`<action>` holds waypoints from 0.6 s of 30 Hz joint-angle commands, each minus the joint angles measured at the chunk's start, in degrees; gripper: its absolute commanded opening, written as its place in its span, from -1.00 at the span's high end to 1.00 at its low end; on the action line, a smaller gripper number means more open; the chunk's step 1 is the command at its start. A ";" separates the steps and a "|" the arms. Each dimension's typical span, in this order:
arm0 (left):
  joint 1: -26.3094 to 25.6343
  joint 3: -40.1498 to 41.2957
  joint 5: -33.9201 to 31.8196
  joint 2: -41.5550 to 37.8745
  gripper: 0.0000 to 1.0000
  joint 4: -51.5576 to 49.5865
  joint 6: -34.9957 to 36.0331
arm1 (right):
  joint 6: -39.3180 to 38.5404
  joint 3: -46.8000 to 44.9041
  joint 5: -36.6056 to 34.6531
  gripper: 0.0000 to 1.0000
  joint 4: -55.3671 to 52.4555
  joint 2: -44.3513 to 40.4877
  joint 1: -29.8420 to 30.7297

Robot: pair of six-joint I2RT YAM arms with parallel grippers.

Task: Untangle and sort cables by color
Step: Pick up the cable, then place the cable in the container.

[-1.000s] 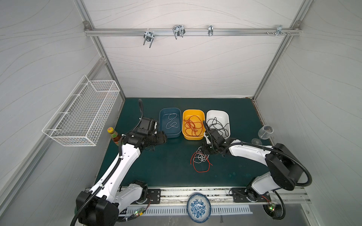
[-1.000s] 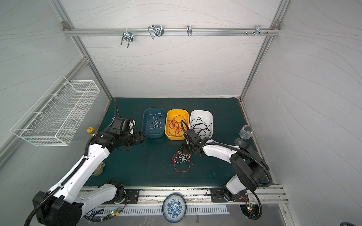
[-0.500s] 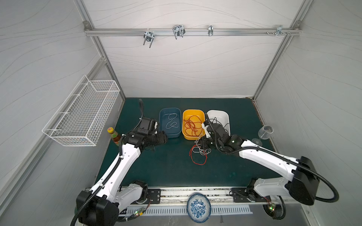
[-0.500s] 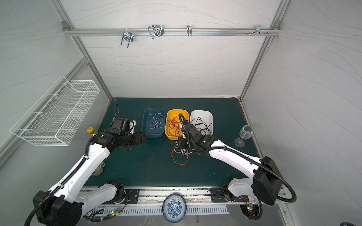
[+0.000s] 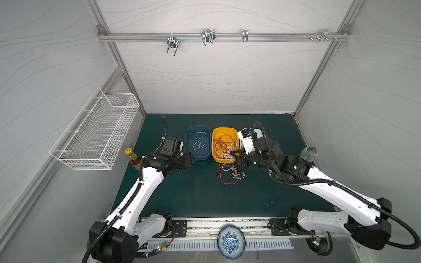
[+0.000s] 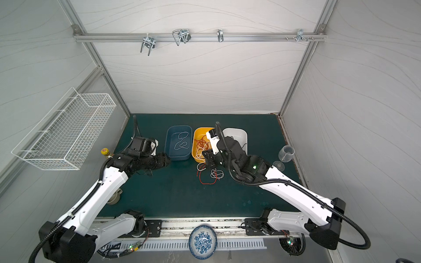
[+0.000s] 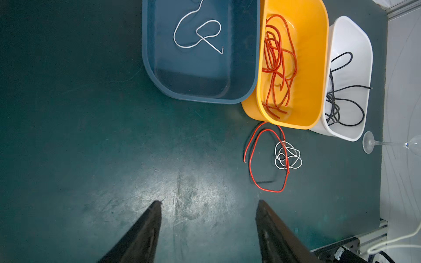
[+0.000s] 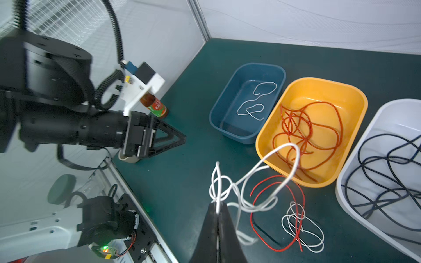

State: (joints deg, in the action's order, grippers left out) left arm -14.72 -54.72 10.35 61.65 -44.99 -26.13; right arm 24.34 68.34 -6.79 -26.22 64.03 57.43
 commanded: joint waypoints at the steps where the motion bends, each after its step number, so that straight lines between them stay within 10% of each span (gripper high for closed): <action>1: 0.04 0.05 1.75 0.15 -0.35 2.22 0.12 | -2.08 0.93 3.96 1.00 -1.16 -0.31 0.40; 12: 0.04 1.54 9.66 -4.56 -0.34 7.29 -0.19 | -2.32 -2.08 12.52 1.00 5.31 -1.10 -0.44; 18: 0.00 1.72 2.92 -7.87 -0.34 6.49 -0.37 | 1.40 -2.33 20.16 1.00 8.13 0.29 -6.10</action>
State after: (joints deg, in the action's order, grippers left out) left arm -14.72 -52.53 16.64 55.05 -40.12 -26.28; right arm 23.94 66.00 8.45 -21.82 63.94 53.65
